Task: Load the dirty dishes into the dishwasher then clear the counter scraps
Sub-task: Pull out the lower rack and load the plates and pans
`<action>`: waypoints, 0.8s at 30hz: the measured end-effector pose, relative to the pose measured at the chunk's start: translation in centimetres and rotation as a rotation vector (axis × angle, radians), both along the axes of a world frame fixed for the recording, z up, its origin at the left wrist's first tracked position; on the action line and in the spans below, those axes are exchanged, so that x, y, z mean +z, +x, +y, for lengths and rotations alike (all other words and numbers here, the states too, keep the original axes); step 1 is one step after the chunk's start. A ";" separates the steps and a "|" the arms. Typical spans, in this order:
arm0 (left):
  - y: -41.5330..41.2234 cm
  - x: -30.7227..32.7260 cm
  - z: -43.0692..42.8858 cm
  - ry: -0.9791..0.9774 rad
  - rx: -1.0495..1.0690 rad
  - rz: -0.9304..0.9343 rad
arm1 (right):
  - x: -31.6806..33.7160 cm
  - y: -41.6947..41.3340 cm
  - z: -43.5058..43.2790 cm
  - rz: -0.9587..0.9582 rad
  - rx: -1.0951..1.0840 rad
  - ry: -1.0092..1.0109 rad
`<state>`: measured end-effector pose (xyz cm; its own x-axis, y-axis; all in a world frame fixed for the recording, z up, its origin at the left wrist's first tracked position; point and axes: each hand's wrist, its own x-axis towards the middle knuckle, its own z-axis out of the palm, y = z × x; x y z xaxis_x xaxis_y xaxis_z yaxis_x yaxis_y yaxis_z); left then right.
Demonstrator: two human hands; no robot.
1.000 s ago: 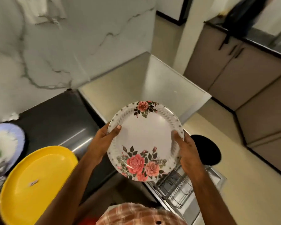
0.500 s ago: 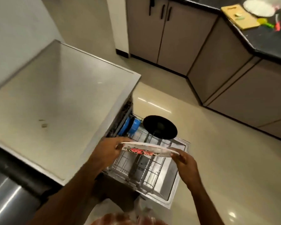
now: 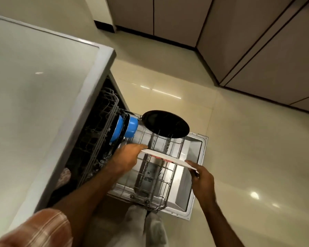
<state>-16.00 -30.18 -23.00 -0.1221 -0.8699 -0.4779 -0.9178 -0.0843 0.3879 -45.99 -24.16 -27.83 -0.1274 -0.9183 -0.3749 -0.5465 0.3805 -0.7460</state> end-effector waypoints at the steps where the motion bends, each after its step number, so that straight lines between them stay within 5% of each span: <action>1: 0.1 -1.1 -0.9 -0.010 -0.013 -0.015 | -1.2 0.1 -0.6 0.010 -0.013 -0.011; 11: 0.6 -9.8 -9.9 -0.128 0.178 0.222 | -8.8 -0.3 -9.9 0.139 0.104 -0.086; 24: 1.2 -18.4 -15.7 0.015 0.175 0.098 | -13.0 0.8 -17.1 0.216 0.121 -0.019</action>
